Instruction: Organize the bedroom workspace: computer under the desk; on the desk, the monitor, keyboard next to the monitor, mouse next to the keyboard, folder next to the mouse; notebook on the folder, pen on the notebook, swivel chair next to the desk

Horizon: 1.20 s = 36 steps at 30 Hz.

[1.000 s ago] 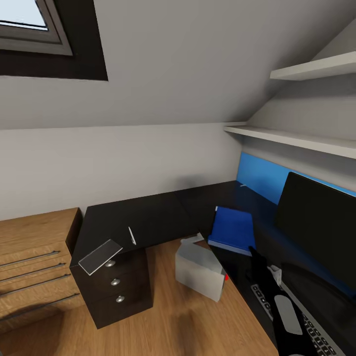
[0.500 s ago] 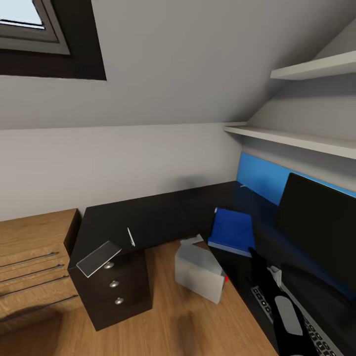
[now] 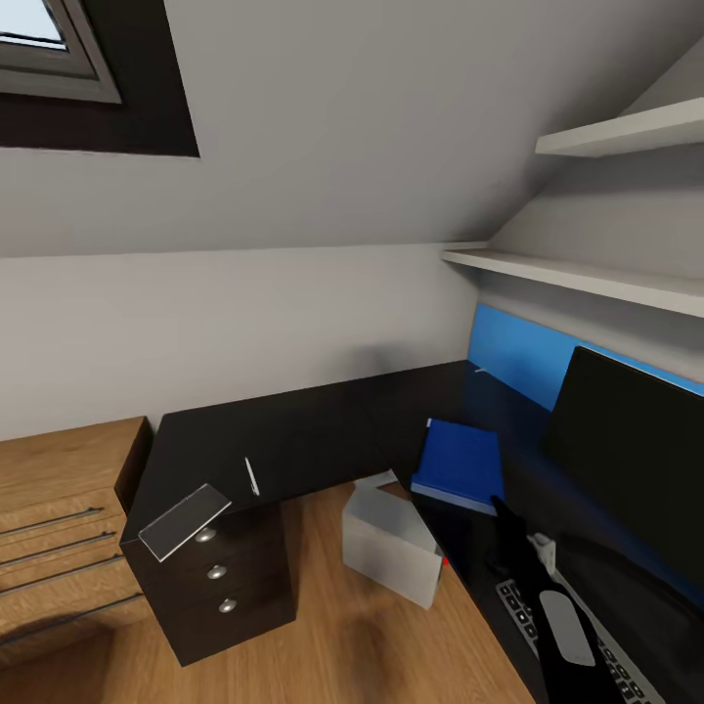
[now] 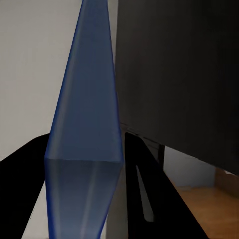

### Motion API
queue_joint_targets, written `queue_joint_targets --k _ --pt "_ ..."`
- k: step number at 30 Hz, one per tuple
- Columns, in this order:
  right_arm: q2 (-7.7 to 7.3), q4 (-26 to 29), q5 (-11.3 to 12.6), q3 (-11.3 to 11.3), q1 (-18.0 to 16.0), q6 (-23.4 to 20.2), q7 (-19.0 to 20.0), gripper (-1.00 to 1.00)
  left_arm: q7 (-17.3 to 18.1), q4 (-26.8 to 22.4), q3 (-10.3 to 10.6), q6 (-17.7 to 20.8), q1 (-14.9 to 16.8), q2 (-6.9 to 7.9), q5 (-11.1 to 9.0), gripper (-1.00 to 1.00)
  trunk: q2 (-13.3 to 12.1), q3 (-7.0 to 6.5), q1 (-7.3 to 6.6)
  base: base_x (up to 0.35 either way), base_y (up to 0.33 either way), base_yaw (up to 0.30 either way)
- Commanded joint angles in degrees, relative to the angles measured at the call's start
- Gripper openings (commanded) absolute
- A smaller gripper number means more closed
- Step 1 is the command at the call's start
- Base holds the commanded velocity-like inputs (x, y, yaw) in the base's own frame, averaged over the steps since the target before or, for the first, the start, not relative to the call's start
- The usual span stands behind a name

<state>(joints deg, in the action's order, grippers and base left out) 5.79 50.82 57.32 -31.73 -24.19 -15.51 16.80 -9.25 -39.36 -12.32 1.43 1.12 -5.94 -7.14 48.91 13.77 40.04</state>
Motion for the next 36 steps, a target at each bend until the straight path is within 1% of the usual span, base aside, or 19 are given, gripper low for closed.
queue_joint_targets --k 1,5,7,9,12,14,18,26,32,36 --pt "0.05 0.0 0.4 -0.2 -0.1 0.6 0.1 -1.0 -0.1 -0.1 -0.1 0.2 0.0 -0.03 -0.6 1.0 0.1 0.08 0.01 0.002 -0.001 0.0" --pt "0.02 -0.1 -0.3 0.0 -0.1 3.8 0.0 -1.0 -0.1 -0.1 -0.1 0.2 0.0 -0.03 -0.6 1.0 0.1 0.08 0.01 0.001 0.0 0.0" --pt "0.03 -0.2 -1.9 0.1 -0.1 5.1 0.0 -1.0 -0.1 -0.1 -0.1 0.2 0.0 -0.03 -0.6 1.0 0.1 0.08 0.01 0.0 0.0 0.0" --pt "0.07 -0.3 -4.0 0.1 -0.1 5.6 0.0 -1.0 -0.1 -0.1 -0.1 0.2 0.0 -0.03 -0.6 1.0 0.1 0.08 0.01 0.0 0.0 0.0" --pt "0.09 -0.3 -6.0 0.1 -0.1 5.9 -0.1 -1.0 -0.1 -0.1 -0.1 0.2 0.0 -0.03 -0.6 1.0 0.1 0.08 0.01 0.0 0.0 0.0" --pt "0.09 -0.3 -6.5 0.1 -0.1 6.0 -0.1 -1.0 -0.1 -0.1 -0.1 0.2 0.0 -0.03 -0.6 1.0 0.1 0.08 0.01 0.0 0.0 0.0" --pt "0.1 -0.3 -6.8 0.1 -0.1 6.0 -0.5 -1.0 0.0 -0.1 -0.1 0.1 0.0 -0.03 -0.6 1.0 0.1 0.08 0.01 0.034 0.0 0.0" --pt "0.04 -0.3 -7.0 0.1 -0.1 6.2 -2.0 -1.0 0.0 -0.1 -0.1 0.1 0.0 -0.03 -0.6 1.0 0.1 0.08 0.01 0.207 0.0 0.0" --pt "0.01 -0.3 -7.0 0.1 -0.1 6.5 -2.1 -1.0 -0.1 -0.2 -0.1 0.1 0.0 -0.03 -0.6 1.0 0.1 0.08 0.01 0.042 0.0 0.0" --pt "0.01 -0.3 -7.0 0.1 -0.1 6.6 -2.1 -1.0 -0.2 -1.1 -0.2 0.1 0.0 -0.03 -0.7 1.0 0.1 0.08 0.01 0.006 0.0 0.0"
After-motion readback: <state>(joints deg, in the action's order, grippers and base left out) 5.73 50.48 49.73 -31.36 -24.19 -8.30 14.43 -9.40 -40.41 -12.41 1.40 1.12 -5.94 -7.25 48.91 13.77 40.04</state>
